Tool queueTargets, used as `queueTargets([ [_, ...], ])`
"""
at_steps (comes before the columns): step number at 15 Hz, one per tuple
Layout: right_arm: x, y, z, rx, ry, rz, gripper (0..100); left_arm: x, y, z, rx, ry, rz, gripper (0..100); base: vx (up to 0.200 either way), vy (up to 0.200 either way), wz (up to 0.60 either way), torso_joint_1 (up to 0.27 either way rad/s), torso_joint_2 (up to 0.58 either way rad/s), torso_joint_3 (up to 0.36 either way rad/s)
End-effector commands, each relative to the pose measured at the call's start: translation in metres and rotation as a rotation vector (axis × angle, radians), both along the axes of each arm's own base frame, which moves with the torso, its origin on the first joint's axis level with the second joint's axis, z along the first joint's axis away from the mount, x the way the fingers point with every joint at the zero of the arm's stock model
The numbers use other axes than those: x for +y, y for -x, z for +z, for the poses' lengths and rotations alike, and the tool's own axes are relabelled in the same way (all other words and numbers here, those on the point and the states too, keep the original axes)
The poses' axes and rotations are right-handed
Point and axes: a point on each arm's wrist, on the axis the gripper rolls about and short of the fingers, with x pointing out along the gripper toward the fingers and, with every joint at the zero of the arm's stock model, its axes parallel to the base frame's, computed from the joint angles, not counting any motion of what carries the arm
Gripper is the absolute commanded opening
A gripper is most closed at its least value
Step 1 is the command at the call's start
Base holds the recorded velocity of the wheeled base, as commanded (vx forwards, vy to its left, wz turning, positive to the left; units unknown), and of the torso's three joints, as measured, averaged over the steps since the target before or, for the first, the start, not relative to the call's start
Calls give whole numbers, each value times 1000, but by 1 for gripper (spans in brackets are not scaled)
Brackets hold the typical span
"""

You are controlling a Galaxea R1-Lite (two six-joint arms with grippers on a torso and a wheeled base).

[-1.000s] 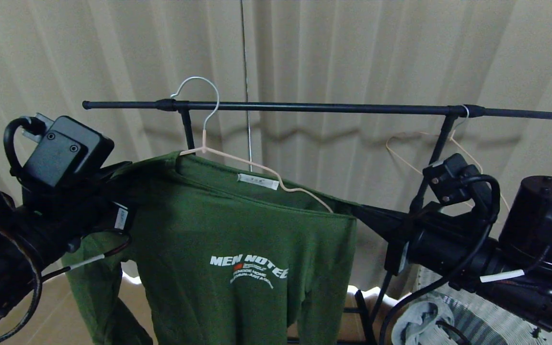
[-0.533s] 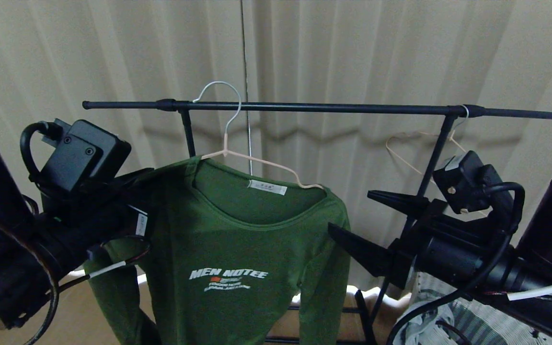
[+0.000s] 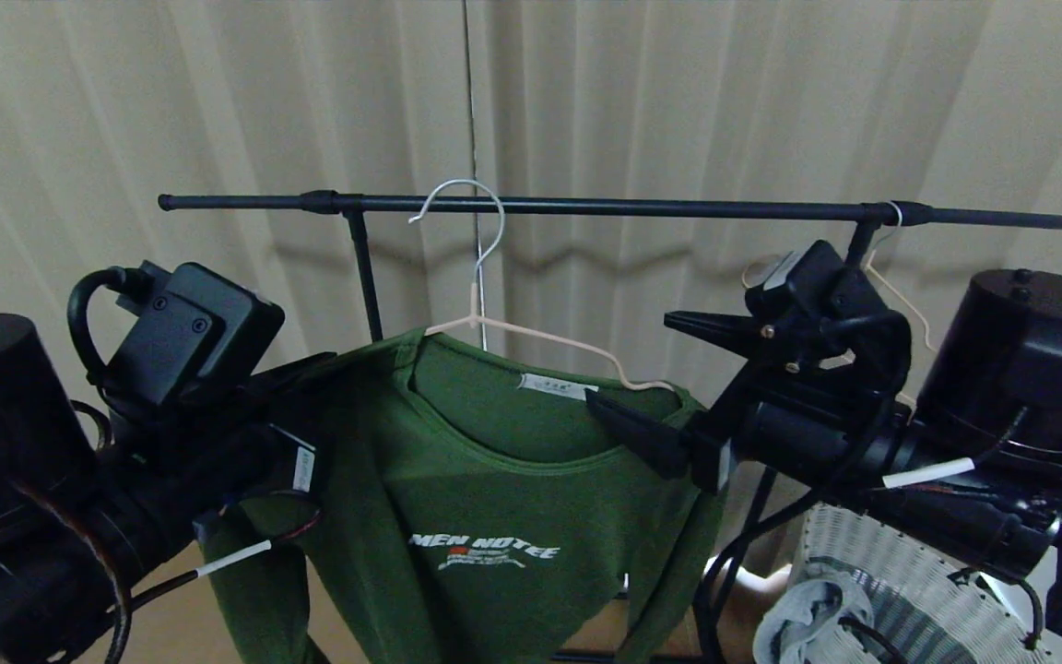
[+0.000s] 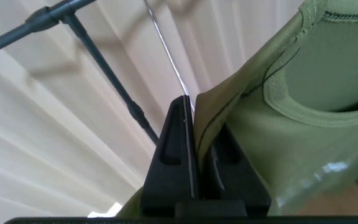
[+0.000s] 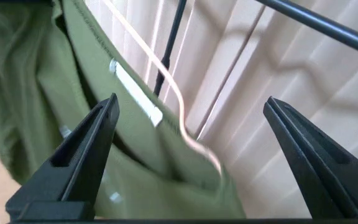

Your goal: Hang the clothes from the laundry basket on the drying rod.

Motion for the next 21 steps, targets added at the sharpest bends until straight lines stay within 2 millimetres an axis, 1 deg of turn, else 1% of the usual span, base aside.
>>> queueTargets([
  [1,13,-15,-3,-4,20,-1,100,0,1,0,-8,5,-3,0,0,0,0,0,0,0],
  [4,21,-23,-6,-8,35,-1,100,-3,2,3,-25,15,-20,0,0,0,0,0,0,0],
  [7,22,-25,-3,-19,25,-3,100,-4,3,2,-25,16,-26,0,0,0,0,0,0,0],
  [10,18,-22,0,-24,19,-6,100,-3,2,3,-28,16,-18,0,0,0,0,0,0,0],
  [12,12,-16,7,-41,4,-8,100,-3,2,5,-33,20,-14,0,0,0,0,0,0,0],
  [15,6,-17,12,-52,-5,-27,100,-3,2,4,-31,17,-12,0,0,0,0,0,0,0],
  [17,3,-23,10,-48,-1,-45,100,-3,2,4,-30,15,-14,0,0,0,0,0,0,0],
  [21,9,-32,0,-26,18,-48,100,-4,3,4,-32,15,-22,0,0,0,0,0,0,0],
])
